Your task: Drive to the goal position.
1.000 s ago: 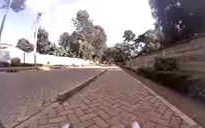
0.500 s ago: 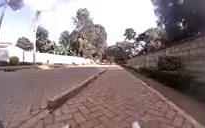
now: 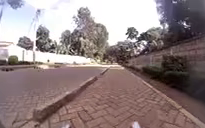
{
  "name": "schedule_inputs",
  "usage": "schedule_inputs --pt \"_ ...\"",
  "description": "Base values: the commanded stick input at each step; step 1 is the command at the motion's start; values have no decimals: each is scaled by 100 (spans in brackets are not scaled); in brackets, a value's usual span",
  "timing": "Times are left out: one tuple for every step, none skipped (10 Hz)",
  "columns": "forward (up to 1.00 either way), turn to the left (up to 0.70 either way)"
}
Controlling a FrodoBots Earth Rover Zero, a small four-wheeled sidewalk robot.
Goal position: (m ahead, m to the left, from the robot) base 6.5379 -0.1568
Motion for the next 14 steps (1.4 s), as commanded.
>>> schedule_inputs --pt "70 -13" --pt "70 -24" --pt "70 -34" --pt "70 -35" --pt "70 -35" --pt "70 -35" --pt "70 -35" --pt "70 -34" --pt "70 -29" --pt "70 -25" --pt "70 -17" --pt "70 -3" --pt "70 0" --pt "70 0"
